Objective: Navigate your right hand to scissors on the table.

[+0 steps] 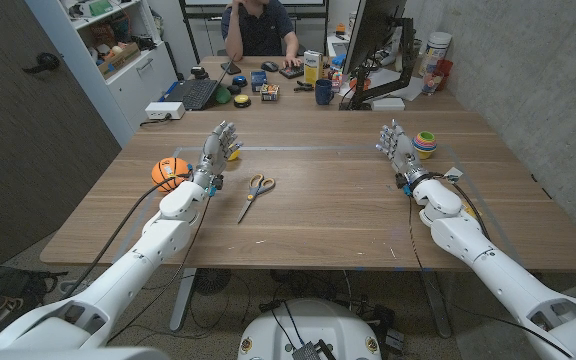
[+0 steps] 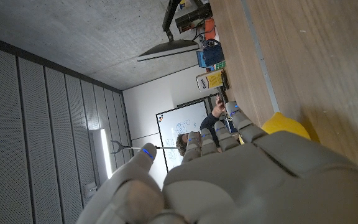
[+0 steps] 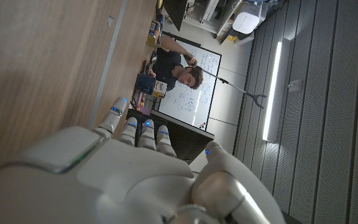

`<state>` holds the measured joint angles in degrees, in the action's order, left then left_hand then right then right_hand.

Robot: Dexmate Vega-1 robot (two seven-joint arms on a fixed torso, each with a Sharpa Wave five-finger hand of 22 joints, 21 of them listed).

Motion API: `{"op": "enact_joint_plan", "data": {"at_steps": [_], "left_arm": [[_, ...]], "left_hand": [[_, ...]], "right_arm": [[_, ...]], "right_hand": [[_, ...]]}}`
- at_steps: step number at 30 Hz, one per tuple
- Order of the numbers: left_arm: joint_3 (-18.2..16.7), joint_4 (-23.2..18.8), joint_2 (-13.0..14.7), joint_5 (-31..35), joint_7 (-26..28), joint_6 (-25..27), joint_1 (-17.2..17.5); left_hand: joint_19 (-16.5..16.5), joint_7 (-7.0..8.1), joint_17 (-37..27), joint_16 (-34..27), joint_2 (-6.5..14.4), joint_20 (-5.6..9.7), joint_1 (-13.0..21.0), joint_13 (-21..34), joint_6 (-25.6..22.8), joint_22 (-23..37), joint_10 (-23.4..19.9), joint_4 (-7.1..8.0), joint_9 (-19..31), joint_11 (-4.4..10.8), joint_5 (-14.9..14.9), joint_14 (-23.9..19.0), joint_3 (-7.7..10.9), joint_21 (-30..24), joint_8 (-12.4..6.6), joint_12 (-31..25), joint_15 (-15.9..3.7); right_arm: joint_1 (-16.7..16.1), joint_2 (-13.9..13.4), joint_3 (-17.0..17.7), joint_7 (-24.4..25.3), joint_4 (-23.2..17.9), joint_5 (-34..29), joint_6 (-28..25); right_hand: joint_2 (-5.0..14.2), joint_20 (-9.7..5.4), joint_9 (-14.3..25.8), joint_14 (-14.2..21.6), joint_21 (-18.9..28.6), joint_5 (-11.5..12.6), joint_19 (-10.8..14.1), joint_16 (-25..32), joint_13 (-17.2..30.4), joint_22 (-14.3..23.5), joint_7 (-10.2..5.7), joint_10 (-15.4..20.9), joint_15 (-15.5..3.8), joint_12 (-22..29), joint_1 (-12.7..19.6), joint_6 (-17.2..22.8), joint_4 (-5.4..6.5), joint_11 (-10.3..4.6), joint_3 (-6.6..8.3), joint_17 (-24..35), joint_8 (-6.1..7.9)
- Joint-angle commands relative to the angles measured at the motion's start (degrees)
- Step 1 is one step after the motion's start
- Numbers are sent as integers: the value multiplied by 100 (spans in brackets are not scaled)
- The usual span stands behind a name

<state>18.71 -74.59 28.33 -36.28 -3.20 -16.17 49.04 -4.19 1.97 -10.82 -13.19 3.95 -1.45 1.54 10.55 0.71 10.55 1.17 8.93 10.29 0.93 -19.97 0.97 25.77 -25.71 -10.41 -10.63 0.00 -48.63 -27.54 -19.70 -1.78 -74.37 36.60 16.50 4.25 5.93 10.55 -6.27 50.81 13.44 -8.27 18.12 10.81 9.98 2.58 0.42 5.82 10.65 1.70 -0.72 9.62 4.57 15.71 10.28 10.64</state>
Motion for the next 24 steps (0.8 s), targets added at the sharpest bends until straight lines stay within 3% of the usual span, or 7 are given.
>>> {"op": "enact_joint_plan", "data": {"at_steps": [1, 6, 10, 14, 22, 24], "left_arm": [[-686, -13, -476, 491, -374, 210, 176], [-927, -30, -674, 710, -505, 282, 219], [-1089, -29, -819, 844, -598, 323, 236], [-1225, -33, -942, 970, -659, 357, 251], [-1444, -98, -1111, 1168, -766, 398, 304], [-1491, -112, -1149, 1208, -778, 400, 318]], "left_hand": [[-43, 41, -12, -25, 34, 3, -21, 28, -1, 16, 34, 6, 28, 3, -32, 53, 17, -29, -20, -31, -2], [-45, 42, -12, -25, 25, 1, -32, 28, 12, 16, 35, 12, 28, -5, -35, 56, -1, -18, -16, -31, -3], [-44, 40, -13, -25, 20, 0, -39, 28, 18, 16, 34, 15, 28, -8, -37, 56, -13, -10, -15, -32, -2], [-46, 38, -14, -26, 13, -5, -48, 28, 16, 17, 36, 21, 28, -9, -37, 56, -25, -5, -17, -32, -3], [-50, 28, -16, -27, 2, -10, -68, 28, 15, 18, 26, 33, 28, -14, -38, 59, -52, 5, -19, -36, -3], [-51, 28, -17, -28, 0, -10, -72, 28, 20, 18, 29, 36, 28, -12, -39, 58, -58, 8, -17, -35, -1]], "right_arm": [[-98, 372, 434, -237, -3, -452, -171], [-123, 518, 578, -302, -7, -597, -133], [-145, 640, 665, -239, 1, -757, -29], [-153, 727, 737, -313, -9, -813, 76], [-138, 830, 753, -357, -156, -1052, 248], [-124, 847, 741, -406, -166, -1106, 323]], "right_hand": [[298, -9, 26, -30, 57, 32, -36, 10, 11, 10, 35, -6, 13, 37, 5, -10, 5, 37, 41, 32, 29], [300, -39, 26, -33, 51, 33, -6, 1, 11, 10, 17, -23, -1, 30, 4, -34, 4, 3, 37, 32, 20], [304, -120, 26, -3, 74, 37, 155, -5, 10, 13, 24, 9, -33, 41, 12, -14, -3, 11, 33, 30, 30], [305, -81, 26, -40, -9, 41, -4, -33, 10, 12, 25, 11, -71, 38, 16, 1, -6, 10, 28, 31, 34], [305, 34, 26, 42, -35, 49, 56, -24, 9, 10, 11, 84, -131, 59, 29, 131, -15, 28, 24, 27, 77], [305, 75, 27, -10, -63, 53, 27, -54, 9, 10, 9, 27, -135, 34, 36, 139, -18, -38, 24, 26, 75]]}}
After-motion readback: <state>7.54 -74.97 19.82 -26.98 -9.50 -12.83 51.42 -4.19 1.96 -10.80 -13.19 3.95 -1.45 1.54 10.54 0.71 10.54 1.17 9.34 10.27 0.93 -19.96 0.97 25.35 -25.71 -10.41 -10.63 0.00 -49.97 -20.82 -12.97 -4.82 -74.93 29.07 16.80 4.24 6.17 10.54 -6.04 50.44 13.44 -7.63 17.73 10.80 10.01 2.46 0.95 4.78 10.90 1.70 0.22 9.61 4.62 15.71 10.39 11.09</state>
